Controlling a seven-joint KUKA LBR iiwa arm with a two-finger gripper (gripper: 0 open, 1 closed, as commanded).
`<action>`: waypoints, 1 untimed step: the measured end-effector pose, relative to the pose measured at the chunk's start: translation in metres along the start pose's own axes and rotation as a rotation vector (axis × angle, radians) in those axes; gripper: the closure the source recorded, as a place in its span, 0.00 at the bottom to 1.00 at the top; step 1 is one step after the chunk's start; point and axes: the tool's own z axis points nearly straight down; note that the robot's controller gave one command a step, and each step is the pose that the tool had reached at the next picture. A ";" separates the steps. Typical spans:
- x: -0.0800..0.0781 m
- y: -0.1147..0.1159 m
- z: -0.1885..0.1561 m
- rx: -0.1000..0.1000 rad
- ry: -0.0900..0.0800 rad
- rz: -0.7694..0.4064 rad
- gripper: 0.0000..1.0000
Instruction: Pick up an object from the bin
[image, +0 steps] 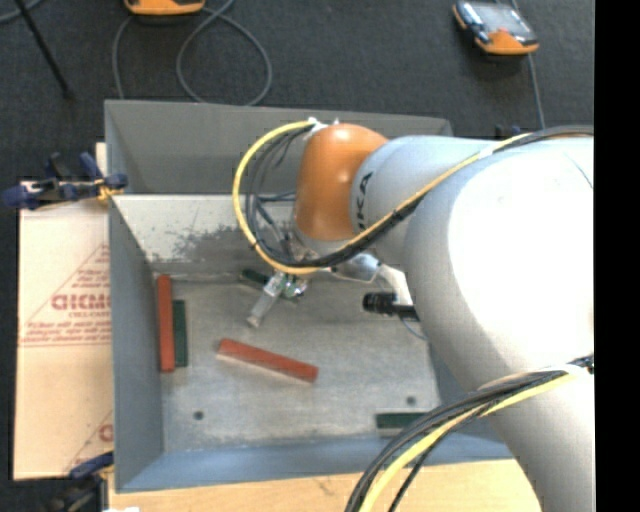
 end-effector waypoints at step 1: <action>-0.014 -0.007 0.001 -0.002 0.006 0.046 0.00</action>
Offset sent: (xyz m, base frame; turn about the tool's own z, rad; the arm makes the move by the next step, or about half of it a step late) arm 0.0072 -0.0161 -0.0007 0.0533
